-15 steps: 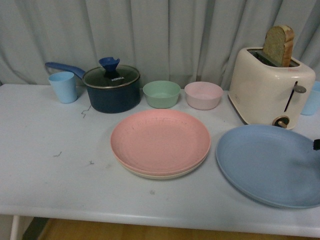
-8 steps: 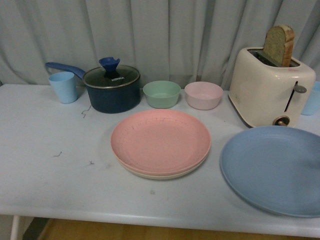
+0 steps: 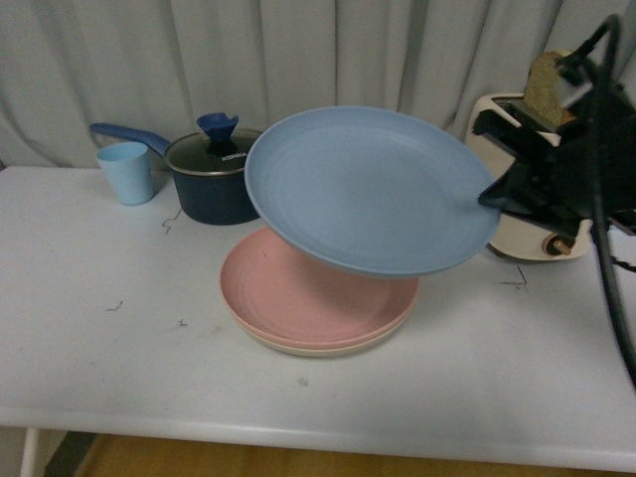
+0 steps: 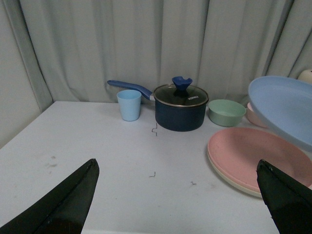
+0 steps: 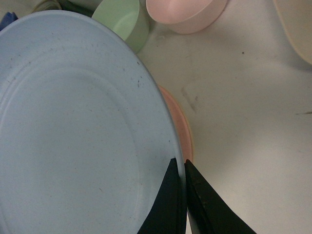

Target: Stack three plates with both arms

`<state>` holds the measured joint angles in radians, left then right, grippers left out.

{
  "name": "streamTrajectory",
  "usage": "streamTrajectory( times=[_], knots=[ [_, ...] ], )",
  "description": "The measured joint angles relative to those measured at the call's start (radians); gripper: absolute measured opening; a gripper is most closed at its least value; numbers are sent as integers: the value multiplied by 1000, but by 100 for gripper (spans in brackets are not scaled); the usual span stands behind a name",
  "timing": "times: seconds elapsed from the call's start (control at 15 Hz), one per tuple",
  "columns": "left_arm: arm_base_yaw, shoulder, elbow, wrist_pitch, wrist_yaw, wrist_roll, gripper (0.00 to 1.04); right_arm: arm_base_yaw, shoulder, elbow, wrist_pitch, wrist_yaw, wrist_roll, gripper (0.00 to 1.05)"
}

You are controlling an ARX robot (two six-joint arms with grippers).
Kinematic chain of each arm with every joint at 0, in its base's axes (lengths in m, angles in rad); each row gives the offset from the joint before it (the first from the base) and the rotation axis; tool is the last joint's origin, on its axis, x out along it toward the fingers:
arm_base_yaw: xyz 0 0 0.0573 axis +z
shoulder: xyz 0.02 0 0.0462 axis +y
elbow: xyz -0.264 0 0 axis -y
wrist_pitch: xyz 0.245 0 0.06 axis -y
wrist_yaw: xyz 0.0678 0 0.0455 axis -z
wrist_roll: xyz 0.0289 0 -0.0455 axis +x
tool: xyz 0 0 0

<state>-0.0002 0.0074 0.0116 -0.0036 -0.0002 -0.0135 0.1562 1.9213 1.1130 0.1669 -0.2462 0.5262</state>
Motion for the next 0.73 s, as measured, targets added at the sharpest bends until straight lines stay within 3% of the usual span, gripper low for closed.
streamTrajectory(
  times=[0.33,0.73],
  knots=[
    [0,0,0,0,0,0,98,121,237,200,-156,107,24,2],
    [0,0,0,0,0,0,98,124,266,237,-174,127,28,2]
  ],
)
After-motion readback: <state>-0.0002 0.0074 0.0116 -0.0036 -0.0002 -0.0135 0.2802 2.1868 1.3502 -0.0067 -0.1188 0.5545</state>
